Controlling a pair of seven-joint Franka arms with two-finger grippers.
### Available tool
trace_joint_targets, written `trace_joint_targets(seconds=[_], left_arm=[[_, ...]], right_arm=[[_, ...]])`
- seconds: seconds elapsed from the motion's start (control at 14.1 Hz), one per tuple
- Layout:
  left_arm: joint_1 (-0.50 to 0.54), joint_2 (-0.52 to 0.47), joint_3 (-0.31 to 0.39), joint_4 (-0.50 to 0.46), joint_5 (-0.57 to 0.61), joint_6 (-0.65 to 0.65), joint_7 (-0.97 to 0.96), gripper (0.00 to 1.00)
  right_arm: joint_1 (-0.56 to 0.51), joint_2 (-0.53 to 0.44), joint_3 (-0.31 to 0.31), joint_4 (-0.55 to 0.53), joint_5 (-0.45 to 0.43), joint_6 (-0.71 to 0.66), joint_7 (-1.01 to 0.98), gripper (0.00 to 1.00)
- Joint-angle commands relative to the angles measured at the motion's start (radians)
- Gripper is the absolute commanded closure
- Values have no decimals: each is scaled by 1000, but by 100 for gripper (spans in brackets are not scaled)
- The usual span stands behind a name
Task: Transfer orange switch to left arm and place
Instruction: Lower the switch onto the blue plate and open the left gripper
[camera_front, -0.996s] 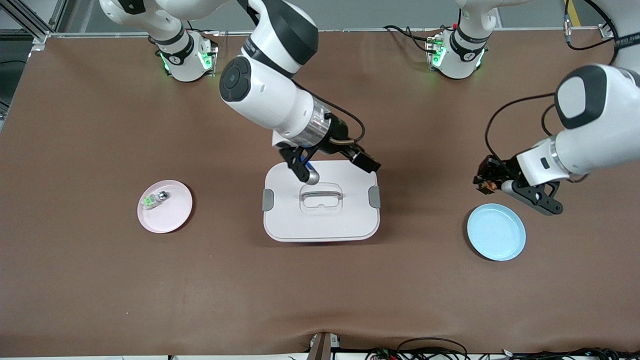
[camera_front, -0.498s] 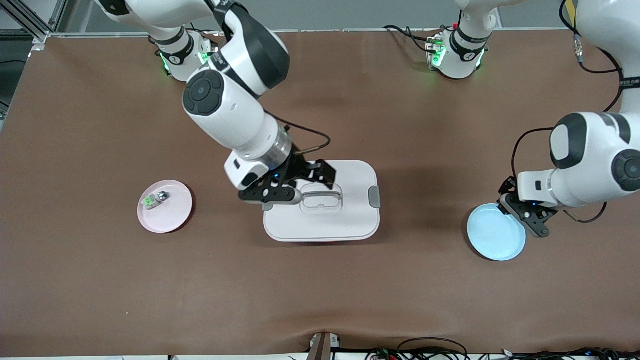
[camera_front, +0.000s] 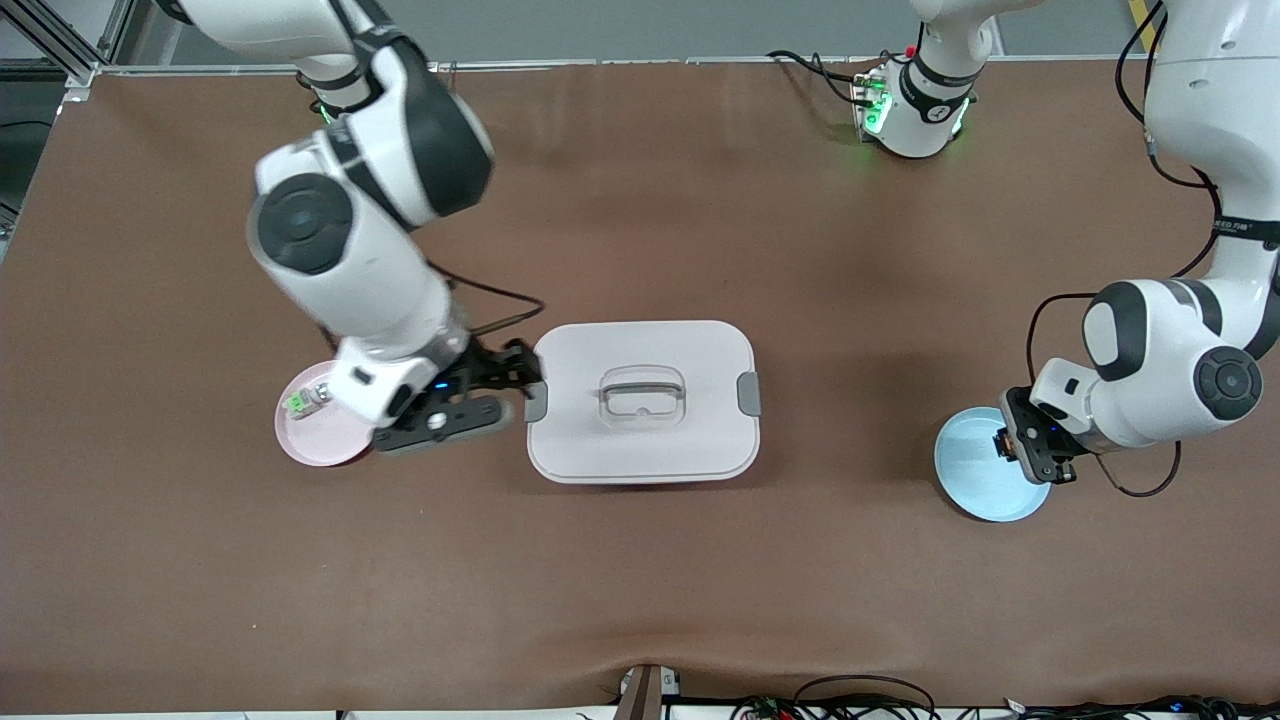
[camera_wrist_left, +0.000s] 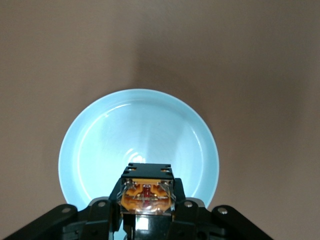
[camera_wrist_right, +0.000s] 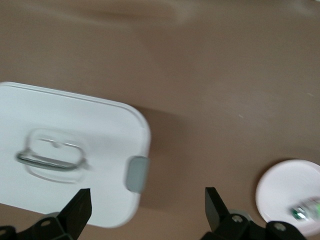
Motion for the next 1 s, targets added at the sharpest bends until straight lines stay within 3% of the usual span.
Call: trace_joint_targets(seconds=[0.0,0.28,0.36,0.43,0.5,0.93], left_arm=[[22,48,-10,15,18,66,166,100],[25,95,-10,-5,18,157,203,100],[20,97,-10,-11,18,172,203,92],[20,97,-10,-23,18,187,200,60],[23,95,-10,-34,14,203,190,1],[22,40,-19,-27,1,198,66,0]], right_arm=[[-99,-48,19,-15,-19,-114,-19,0],[-185,-84,5,-15,-68,-195,-20,0],[-207,-92,5,-15,-68,-209,-22,0],[-227,-100,5,-15,-68,-222,-22,0],[-245,-107,5,-15,-68,-237,-22,0],[-293,-123,5,-13,-85,-286,-20,0]])
